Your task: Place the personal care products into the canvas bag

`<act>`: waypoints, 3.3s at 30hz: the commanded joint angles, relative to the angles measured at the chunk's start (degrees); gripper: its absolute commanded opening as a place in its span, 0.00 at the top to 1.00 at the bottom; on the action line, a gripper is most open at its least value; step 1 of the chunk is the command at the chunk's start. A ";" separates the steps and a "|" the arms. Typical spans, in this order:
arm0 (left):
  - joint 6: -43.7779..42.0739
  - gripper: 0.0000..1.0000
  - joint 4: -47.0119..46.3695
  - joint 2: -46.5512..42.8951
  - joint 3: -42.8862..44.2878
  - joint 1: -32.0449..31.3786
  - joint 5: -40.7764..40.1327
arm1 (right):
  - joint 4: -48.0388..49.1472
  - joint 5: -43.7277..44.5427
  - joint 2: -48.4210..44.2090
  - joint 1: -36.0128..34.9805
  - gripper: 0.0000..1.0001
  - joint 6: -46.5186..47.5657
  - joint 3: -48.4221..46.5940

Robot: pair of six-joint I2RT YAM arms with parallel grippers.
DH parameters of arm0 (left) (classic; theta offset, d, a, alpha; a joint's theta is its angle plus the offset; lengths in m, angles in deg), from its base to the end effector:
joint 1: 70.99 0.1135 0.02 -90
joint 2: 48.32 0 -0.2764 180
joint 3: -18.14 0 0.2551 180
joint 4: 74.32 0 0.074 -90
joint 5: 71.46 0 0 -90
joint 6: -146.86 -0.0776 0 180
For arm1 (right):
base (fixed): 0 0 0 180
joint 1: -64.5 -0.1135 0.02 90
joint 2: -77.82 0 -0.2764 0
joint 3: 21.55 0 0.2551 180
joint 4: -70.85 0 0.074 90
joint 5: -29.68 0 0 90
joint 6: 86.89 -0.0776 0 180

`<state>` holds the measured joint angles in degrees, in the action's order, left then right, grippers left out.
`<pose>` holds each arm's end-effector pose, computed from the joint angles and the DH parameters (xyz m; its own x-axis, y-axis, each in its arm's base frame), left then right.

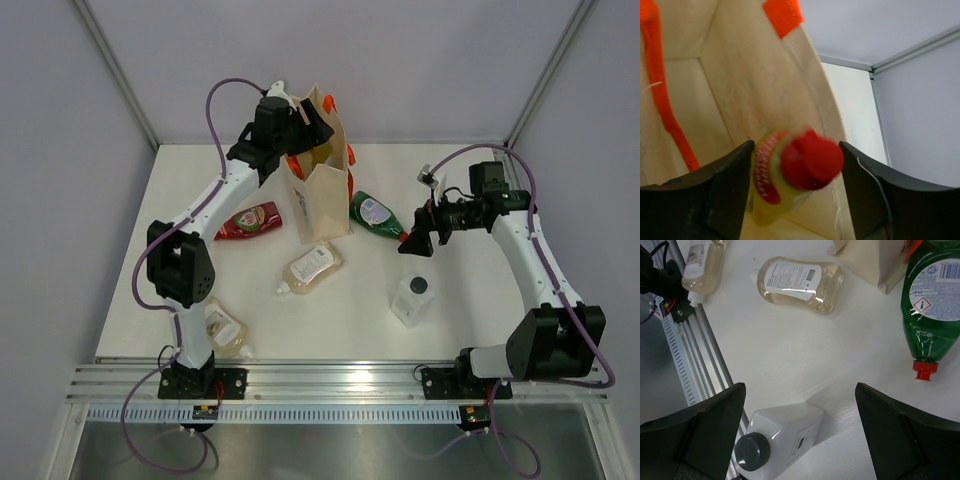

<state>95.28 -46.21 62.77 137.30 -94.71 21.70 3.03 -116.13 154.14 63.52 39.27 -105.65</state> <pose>0.4692 -0.2108 0.3553 -0.5249 -0.4471 -0.7243 0.1569 0.7855 -0.5986 0.2650 0.0687 0.3147 -0.4500 -0.3393 -0.8260 -0.8524 0.4392 0.2839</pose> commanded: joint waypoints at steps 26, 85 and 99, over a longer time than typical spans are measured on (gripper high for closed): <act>-21.28 0.01 4.13 -40.99 -26.76 4.13 -2.45 | -1.23 37.71 47.41 -14.85 0.01 -3.82 -38.72; 0.87 0.01 11.78 -80.06 -61.87 4.13 -4.91 | 48.92 -13.18 23.28 4.23 1.00 -70.57 -17.21; 9.22 0.01 19.33 -78.92 -63.28 4.13 -7.03 | 21.78 21.43 37.82 -20.54 1.00 -52.69 -64.89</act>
<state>100.57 -29.42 -17.38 74.24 -90.52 15.75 25.94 -104.22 187.21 46.28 -17.43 -162.19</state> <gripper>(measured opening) 0.984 0.476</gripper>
